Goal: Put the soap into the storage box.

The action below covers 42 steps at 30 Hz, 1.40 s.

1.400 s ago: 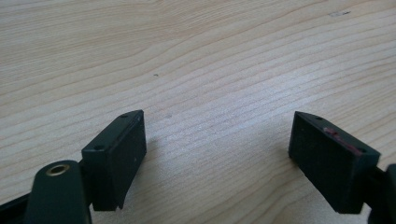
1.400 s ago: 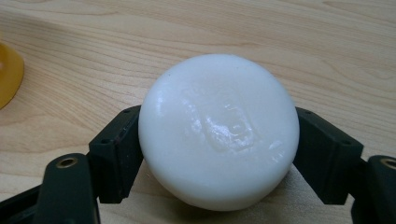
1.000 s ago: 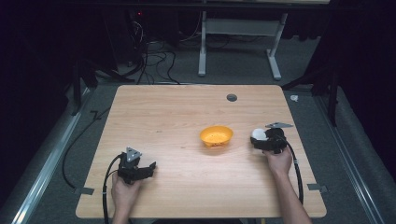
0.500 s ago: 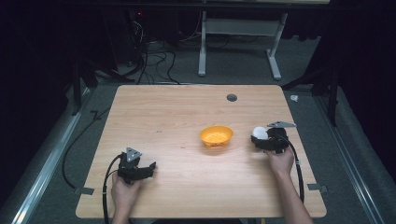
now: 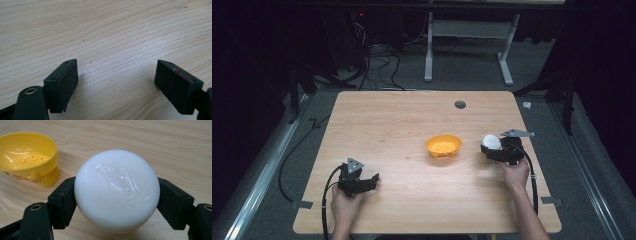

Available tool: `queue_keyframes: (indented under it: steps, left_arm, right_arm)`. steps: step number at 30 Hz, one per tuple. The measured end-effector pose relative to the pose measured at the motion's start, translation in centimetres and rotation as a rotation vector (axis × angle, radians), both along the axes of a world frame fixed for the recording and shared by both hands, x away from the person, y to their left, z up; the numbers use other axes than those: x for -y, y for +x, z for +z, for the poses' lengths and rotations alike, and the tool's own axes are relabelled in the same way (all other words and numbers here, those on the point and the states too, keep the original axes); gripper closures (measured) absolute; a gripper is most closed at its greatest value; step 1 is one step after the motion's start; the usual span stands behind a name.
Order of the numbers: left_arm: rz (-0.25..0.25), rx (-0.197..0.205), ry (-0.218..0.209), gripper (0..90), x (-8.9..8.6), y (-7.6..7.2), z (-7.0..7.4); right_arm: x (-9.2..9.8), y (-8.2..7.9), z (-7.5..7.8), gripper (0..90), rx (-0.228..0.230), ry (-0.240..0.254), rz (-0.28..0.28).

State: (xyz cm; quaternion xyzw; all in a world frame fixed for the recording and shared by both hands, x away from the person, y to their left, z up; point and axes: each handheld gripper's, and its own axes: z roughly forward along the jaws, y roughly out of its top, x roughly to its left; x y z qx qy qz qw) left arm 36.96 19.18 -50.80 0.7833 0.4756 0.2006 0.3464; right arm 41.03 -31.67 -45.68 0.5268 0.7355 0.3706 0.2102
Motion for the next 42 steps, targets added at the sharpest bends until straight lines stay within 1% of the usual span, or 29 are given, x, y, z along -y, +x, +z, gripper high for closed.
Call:
queue_keyframes:
  steps: [1,4,6,10,11,12,13,14,15,19,23,25,27,29,34,36,37,39,40,41,42]
  left_arm:
    - [0.000,0.000,0.000,19.7,0.0,0.0,0.0]
    - [0.000,0.000,0.000,19.7,0.0,0.0,0.0]
    - [0.000,0.000,0.000,19.7,0.0,0.0,0.0]
    - [0.000,0.000,0.000,19.7,0.0,0.0,0.0]
    - [0.000,0.000,0.000,19.7,0.0,0.0,0.0]
    - [0.000,0.000,0.000,19.7,0.0,0.0,0.0]
    - [0.000,0.000,0.000,19.7,0.0,0.0,0.0]
    - [0.000,0.000,0.000,19.7,0.0,0.0,0.0]
    - [0.000,0.000,0.000,19.7,0.0,0.0,0.0]
    - [0.000,0.000,0.000,19.7,0.0,0.0,0.0]
    - [0.000,0.000,0.000,19.7,0.0,0.0,0.0]
    - [0.000,0.000,0.000,19.7,0.0,0.0,0.0]
    - [0.000,0.000,0.000,19.7,0.0,0.0,0.0]
    - [0.000,0.000,0.000,19.7,0.0,0.0,0.0]
    - [0.000,0.000,0.000,19.7,0.0,0.0,0.0]
    - [0.000,0.000,0.000,19.7,0.0,0.0,0.0]
    - [0.001,0.001,-0.001,19.7,0.0,0.0,0.0]
    - [0.001,0.001,-0.001,19.7,0.0,0.0,0.0]
    - [0.001,0.001,-0.001,19.7,0.0,0.0,0.0]
    - [0.001,0.001,-0.001,19.7,0.0,0.0,0.0]
    - [0.001,0.001,-0.001,19.7,0.0,0.0,0.0]
  right_arm:
    - [0.0,-0.1,0.2,24.9,-0.003,0.010,0.005]
    - [-0.2,-0.2,0.4,24.9,-0.002,0.016,0.014]
    - [-0.3,-0.3,0.6,24.9,0.000,0.010,0.018]
    - [-0.8,-0.4,1.2,24.9,0.012,0.008,0.034]
    - [-1.1,-0.5,1.6,24.9,0.016,0.010,0.045]
    - [-1.1,-0.5,1.6,24.9,0.016,0.010,0.045]
    - [-1.4,-0.5,1.9,24.9,0.019,0.010,0.057]
    - [-1.4,-0.5,1.9,24.9,0.019,0.010,0.057]
    - [-1.9,-0.6,2.2,24.9,0.027,0.004,0.071]
    - [-2.5,-0.7,2.6,24.9,0.031,-0.001,0.090]
    - [-3.7,-0.5,3.0,24.9,0.036,-0.010,0.123]
    - [-4.0,-0.5,3.1,24.9,0.034,-0.010,0.129]
    - [-4.7,-0.4,3.3,24.9,0.037,-0.009,0.150]
    - [-4.9,-0.3,3.4,24.9,0.037,-0.010,0.154]
    - [-6.3,-0.1,3.5,24.9,0.048,-0.023,0.189]
    - [-6.6,0.0,3.6,24.9,0.046,-0.020,0.192]
    - [-7.2,0.2,3.6,24.9,0.044,-0.021,0.203]
    - [-7.4,0.2,3.7,24.9,0.040,-0.023,0.209]
    - [-7.9,0.4,3.7,24.9,0.044,-0.018,0.223]
    - [-8.2,0.5,3.7,24.9,0.038,-0.019,0.231]
    - [-8.2,0.5,3.7,24.9,0.038,-0.019,0.231]
